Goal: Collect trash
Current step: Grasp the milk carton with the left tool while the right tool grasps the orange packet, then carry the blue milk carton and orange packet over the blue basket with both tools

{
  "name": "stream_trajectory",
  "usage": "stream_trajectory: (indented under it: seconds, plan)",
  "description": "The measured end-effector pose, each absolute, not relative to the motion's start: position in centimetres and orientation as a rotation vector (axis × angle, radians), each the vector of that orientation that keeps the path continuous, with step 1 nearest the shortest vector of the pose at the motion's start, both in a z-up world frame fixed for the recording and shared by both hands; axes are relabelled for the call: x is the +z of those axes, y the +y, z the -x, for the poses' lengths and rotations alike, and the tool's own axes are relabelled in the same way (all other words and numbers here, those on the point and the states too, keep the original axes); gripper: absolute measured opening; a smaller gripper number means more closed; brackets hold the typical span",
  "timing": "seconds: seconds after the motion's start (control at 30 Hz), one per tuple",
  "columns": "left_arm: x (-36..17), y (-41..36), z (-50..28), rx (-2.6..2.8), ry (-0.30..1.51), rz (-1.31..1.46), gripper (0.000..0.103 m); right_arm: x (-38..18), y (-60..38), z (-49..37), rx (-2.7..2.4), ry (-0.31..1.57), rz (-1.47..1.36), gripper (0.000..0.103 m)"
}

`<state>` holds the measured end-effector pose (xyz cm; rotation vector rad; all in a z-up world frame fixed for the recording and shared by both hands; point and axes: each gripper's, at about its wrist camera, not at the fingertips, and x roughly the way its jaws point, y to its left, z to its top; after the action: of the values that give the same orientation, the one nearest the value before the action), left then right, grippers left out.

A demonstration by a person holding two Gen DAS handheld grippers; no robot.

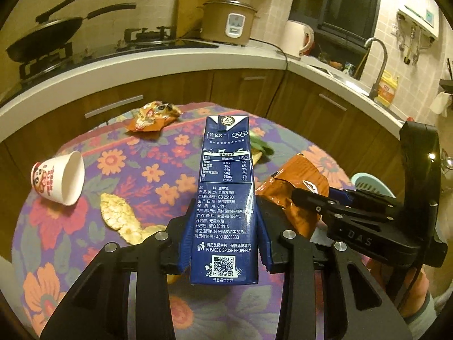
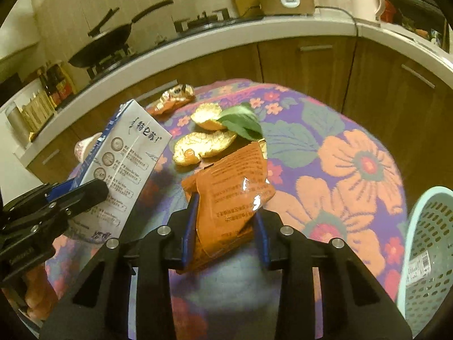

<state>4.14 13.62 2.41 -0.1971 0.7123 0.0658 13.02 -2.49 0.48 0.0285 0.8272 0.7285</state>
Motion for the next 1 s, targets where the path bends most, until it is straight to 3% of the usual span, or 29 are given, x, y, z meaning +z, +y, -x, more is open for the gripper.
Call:
stream_trajectory:
  seconds: [0.53, 1.0]
  plan:
    - [5.5, 4.1, -6.7, -0.111, 0.666, 0.122, 0.035, 3.4, -15.7, -12.2, 0.534, 0.703, -0.147, 0.032]
    - [1.9, -10.0, -13.8, -0.325, 0.838, 0.036, 0.035, -1.8, -31.6, -14.6, 0.242, 0.801, -0.331, 0.032]
